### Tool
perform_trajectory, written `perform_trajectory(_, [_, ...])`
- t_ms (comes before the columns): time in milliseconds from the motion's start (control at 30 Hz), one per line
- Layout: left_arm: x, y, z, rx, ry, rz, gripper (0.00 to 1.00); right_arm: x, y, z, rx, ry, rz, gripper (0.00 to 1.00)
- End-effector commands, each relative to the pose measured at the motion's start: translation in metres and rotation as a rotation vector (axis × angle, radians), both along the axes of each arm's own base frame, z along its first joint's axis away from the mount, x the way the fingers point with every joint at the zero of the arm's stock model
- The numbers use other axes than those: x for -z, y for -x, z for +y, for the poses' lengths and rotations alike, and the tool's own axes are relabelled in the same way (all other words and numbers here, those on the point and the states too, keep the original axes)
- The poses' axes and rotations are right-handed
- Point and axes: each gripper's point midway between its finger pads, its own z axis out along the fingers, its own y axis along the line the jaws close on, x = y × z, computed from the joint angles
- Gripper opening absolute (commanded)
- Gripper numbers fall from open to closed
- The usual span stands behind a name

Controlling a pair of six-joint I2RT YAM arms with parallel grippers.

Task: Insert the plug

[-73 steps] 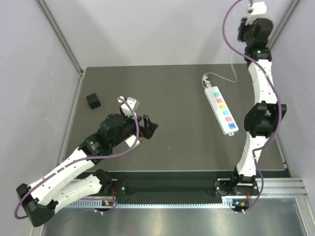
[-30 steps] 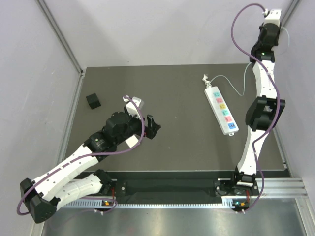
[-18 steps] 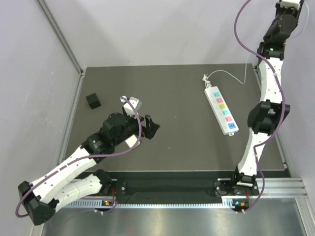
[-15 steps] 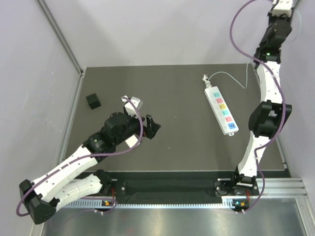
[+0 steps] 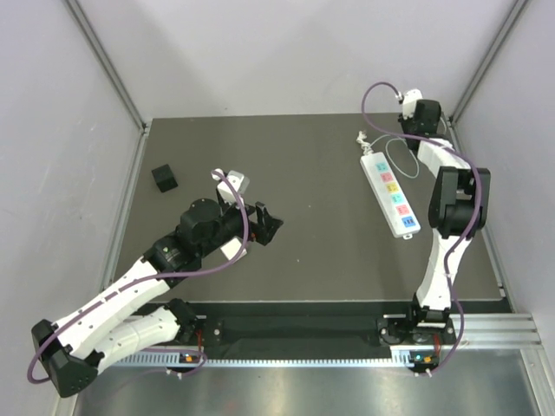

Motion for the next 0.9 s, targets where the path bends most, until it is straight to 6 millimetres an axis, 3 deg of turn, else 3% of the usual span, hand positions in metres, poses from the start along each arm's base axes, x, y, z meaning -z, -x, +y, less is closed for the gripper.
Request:
perform_trajectory(0, [-0.020,-0.002,-0.008,0.021,0.063,-0.041,0.97,-0.039,0.011,0.041,-0.083,0.002,0.014,0.00])
perform_trajectory(33, [-0.019,-0.002,-0.008,0.020,0.066,-0.038,0.97,-0.037,0.012,0.061,-0.110,-0.010,0.033,0.00])
perform_trajectory(167, [-0.020,0.004,-0.010,0.047,0.077,-0.031,0.97,-0.015,0.023,0.085,-0.151,-0.134,0.109,0.00])
perform_trajectory(267, [-0.021,0.004,-0.007,0.037,0.080,-0.037,0.97,-0.012,0.023,0.102,-0.185,-0.232,0.111,0.00])
perform_trajectory(567, [-0.020,0.005,-0.006,0.037,0.075,-0.037,0.97,-0.015,0.031,0.119,-0.211,-0.351,0.074,0.00])
perform_trajectory(667, [-0.021,0.006,-0.007,0.045,0.079,-0.036,0.97,-0.025,0.034,0.119,-0.223,-0.333,0.045,0.00])
perform_trajectory(767, [-0.021,0.007,-0.009,0.053,0.081,-0.033,0.97,-0.048,0.037,0.116,-0.239,-0.305,-0.019,0.00])
perform_trajectory(800, [-0.022,0.007,-0.009,0.055,0.083,-0.035,0.97,-0.065,0.040,0.116,-0.250,-0.297,-0.052,0.00])
perform_trajectory(867, [-0.023,0.008,-0.009,0.060,0.089,-0.034,0.97,-0.069,0.050,0.122,-0.312,-0.279,-0.039,0.00])
